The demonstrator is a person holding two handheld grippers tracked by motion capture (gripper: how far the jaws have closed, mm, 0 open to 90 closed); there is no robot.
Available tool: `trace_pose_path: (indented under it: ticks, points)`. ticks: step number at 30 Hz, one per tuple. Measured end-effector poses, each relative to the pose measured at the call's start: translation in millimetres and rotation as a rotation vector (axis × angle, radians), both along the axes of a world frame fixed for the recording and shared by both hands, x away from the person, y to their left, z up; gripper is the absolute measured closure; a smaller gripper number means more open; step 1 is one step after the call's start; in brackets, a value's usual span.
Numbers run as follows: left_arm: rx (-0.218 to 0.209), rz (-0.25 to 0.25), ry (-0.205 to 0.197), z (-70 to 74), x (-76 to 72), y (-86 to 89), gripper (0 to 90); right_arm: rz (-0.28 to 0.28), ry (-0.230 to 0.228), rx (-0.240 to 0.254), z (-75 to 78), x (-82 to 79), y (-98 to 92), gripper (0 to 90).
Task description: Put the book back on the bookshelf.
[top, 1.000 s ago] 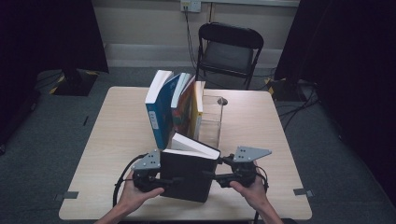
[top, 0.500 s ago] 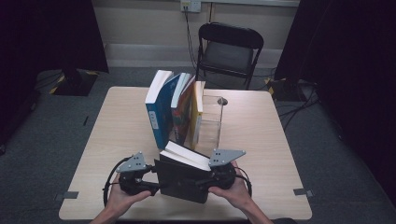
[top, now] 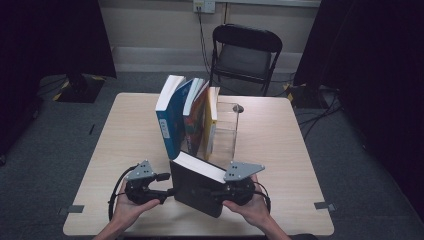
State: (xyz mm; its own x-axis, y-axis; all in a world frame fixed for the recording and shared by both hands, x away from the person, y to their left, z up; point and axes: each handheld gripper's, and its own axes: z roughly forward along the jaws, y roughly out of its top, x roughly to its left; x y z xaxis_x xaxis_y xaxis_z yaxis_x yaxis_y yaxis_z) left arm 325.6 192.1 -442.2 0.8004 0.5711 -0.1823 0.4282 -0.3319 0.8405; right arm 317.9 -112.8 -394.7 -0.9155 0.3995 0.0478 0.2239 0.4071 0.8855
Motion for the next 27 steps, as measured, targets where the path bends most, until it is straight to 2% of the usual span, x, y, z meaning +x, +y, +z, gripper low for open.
trace_pose_path:
  ticks: [3,14,17,20,23,27]
  points:
    - [0.034,0.016,0.002,-2.8,3.0,1.5,33.5,-0.011,0.005,-0.009,1.2,-0.2,-4.4,51.7]
    - [0.155,0.137,0.103,-21.1,28.0,15.4,18.4,-0.11,0.016,-0.013,2.1,-4.5,-39.8,51.9]
    - [0.234,0.199,0.107,-27.0,33.3,17.2,18.4,-0.124,0.019,-0.013,2.2,-5.7,-45.7,51.9]
    - [0.229,0.208,0.126,-34.1,35.7,21.5,17.9,-0.133,0.022,-0.017,2.6,-6.4,-49.2,51.9]
    - [0.291,0.218,0.118,-40.3,36.6,20.8,17.8,-0.139,0.023,-0.024,3.3,-7.0,-51.9,52.0]
    - [0.307,0.248,0.124,-44.1,38.5,22.9,17.4,-0.163,0.028,-0.028,3.9,-8.4,-59.3,52.1]
